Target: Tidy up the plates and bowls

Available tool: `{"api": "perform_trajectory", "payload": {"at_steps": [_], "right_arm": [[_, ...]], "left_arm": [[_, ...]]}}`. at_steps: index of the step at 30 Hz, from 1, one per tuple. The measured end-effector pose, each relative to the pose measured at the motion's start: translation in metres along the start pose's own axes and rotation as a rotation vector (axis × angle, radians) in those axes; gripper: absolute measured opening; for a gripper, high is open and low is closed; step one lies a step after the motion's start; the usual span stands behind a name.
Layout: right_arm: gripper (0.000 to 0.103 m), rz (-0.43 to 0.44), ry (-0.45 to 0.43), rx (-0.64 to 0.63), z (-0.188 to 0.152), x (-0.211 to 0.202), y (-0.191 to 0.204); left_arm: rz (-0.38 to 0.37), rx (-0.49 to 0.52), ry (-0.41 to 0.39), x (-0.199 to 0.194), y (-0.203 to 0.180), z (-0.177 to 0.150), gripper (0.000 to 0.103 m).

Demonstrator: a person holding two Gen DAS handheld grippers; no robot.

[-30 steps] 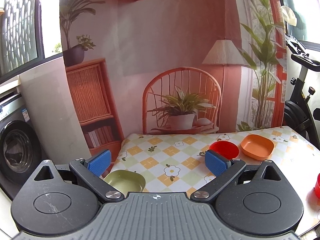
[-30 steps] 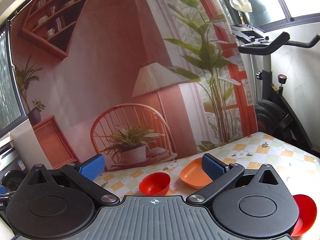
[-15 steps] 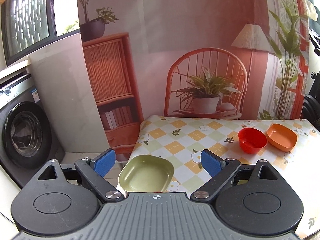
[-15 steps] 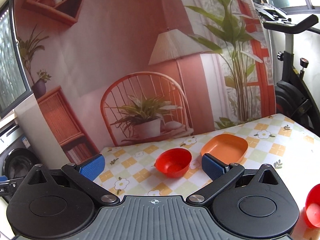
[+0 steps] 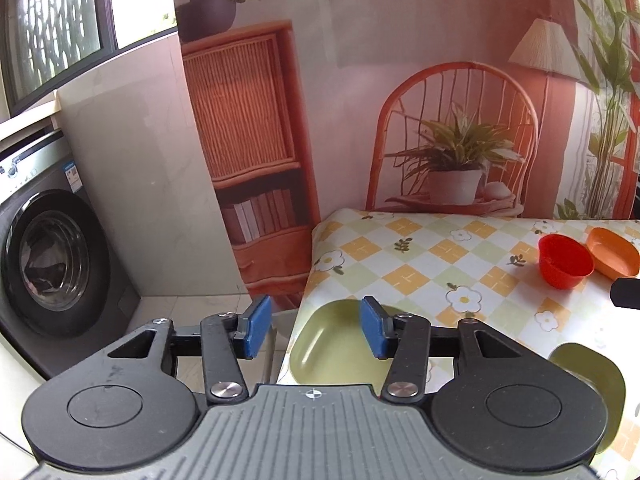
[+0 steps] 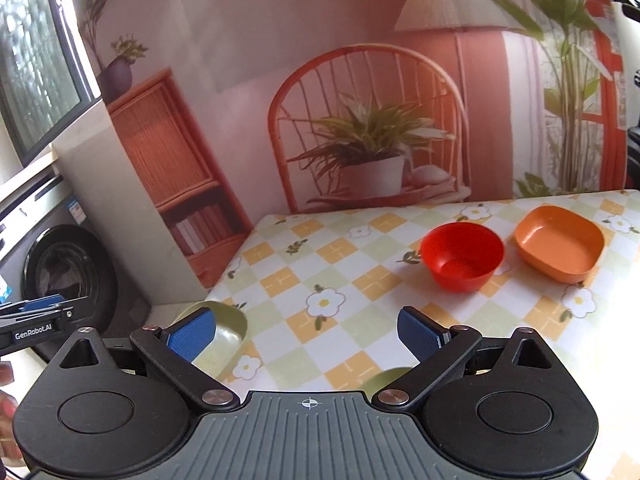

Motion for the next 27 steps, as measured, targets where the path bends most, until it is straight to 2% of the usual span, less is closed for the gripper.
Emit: {"api": "perform_trajectory", "payload": {"at_steps": [4, 11, 15, 20, 24, 27], "right_arm": [[0.092, -0.002, 0.028, -0.044, -0.007, 0.029, 0.030], [0.074, 0.003, 0.078, -0.086, -0.015, 0.085, 0.066], [0.069, 0.012, 0.083, -0.143, -0.017, 0.114, 0.087], [0.058, 0.014, 0.126, -0.158, -0.024, 0.147, 0.104], [0.049, -0.003, 0.152, -0.176, -0.030, 0.167, 0.111], [0.045, -0.008, 0.177, -0.174, -0.036, 0.179, 0.112]], "left_arm": [[-0.041, -0.061, 0.035, 0.027, 0.025, -0.013, 0.047], [-0.100, -0.128, 0.071, 0.070, 0.053, -0.027, 0.042], [-0.131, -0.152, 0.054, 0.091, 0.063, -0.031, 0.031], [-0.223, -0.197, -0.019, 0.103, 0.064, -0.032, 0.031], [-0.209, -0.150, 0.024, 0.117, 0.060, -0.038, 0.031], [-0.244, -0.167, 0.065, 0.127, 0.058, -0.049, 0.031]]}}
Point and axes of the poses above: each gripper's, at about its wrist camera, not at the fingertips, and x roughly the way its jaws point, y to its left, z to its top, the point moved 10 cm from there along x, roughly the way its jaws point, and after that the axes turned 7 degrees about -z, right-handed, at the moved point
